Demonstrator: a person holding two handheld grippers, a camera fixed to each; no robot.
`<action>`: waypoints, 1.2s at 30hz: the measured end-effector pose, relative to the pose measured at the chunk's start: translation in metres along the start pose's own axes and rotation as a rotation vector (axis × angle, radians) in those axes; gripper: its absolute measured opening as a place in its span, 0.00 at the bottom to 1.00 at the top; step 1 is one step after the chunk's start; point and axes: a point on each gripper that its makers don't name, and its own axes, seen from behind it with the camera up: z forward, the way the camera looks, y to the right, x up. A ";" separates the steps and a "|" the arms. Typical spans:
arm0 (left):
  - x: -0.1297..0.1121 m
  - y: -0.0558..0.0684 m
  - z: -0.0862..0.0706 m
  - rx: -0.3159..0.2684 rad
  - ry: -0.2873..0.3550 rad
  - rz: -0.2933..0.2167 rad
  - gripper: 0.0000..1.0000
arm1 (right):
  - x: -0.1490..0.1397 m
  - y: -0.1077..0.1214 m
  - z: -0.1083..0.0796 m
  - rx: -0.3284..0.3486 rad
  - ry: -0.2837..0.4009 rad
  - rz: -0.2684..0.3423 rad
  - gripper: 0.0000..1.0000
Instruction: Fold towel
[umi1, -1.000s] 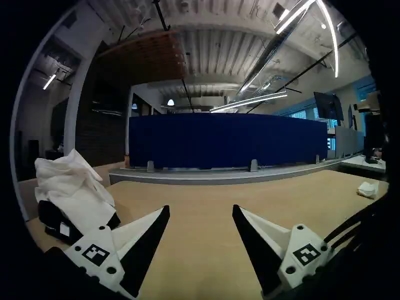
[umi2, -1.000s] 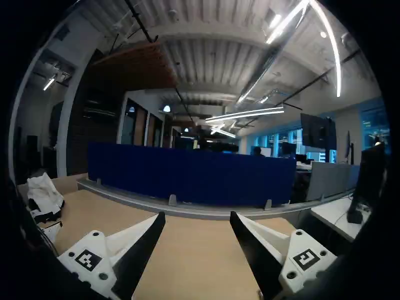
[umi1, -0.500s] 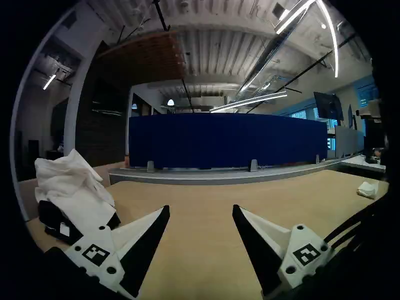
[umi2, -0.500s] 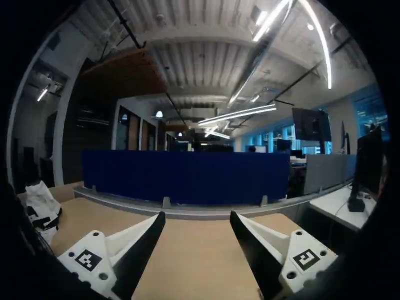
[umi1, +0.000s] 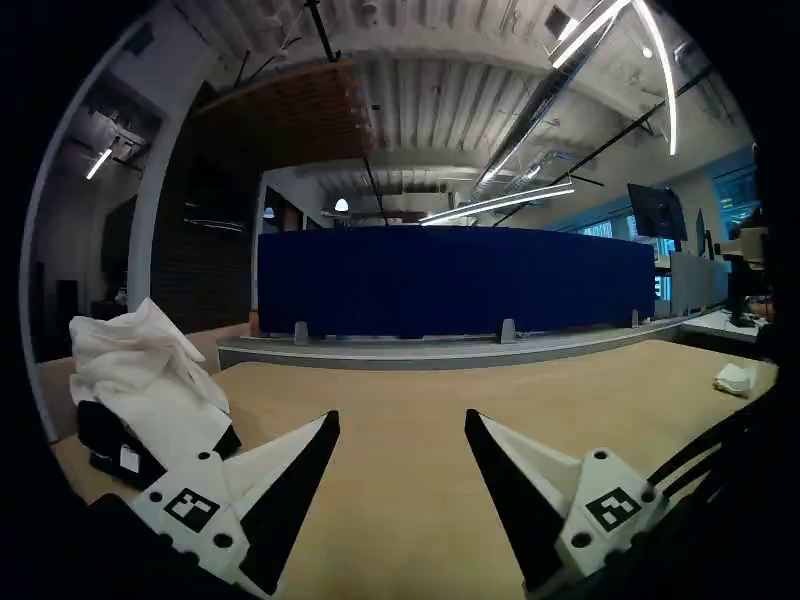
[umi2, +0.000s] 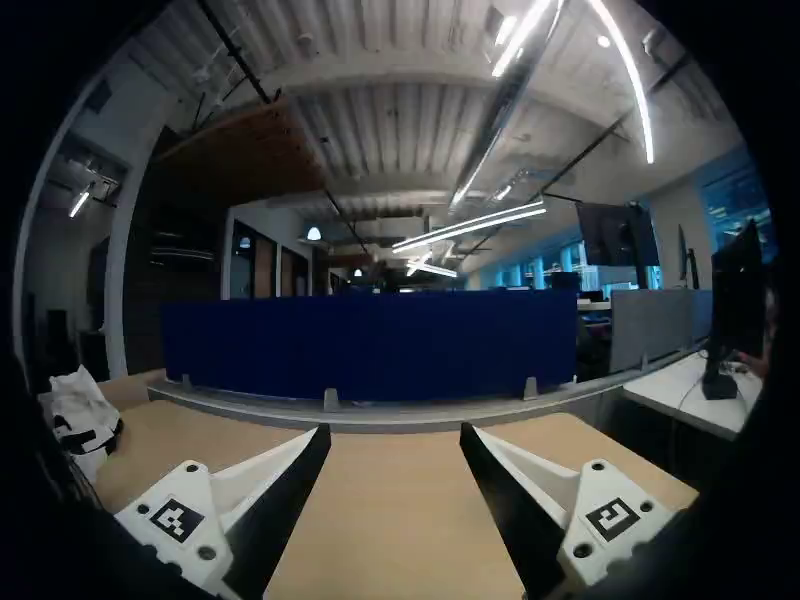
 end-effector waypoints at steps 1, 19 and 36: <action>0.000 0.000 0.000 0.000 0.000 0.000 0.93 | -0.006 0.001 -0.001 0.001 -0.001 -0.001 1.00; 0.000 0.000 0.000 0.000 0.000 0.000 0.93 | -0.104 0.021 -0.007 0.007 -0.029 0.013 1.00; 0.000 0.000 0.000 0.000 0.000 0.000 0.93 | -0.117 0.031 -0.005 -0.008 -0.029 0.045 1.00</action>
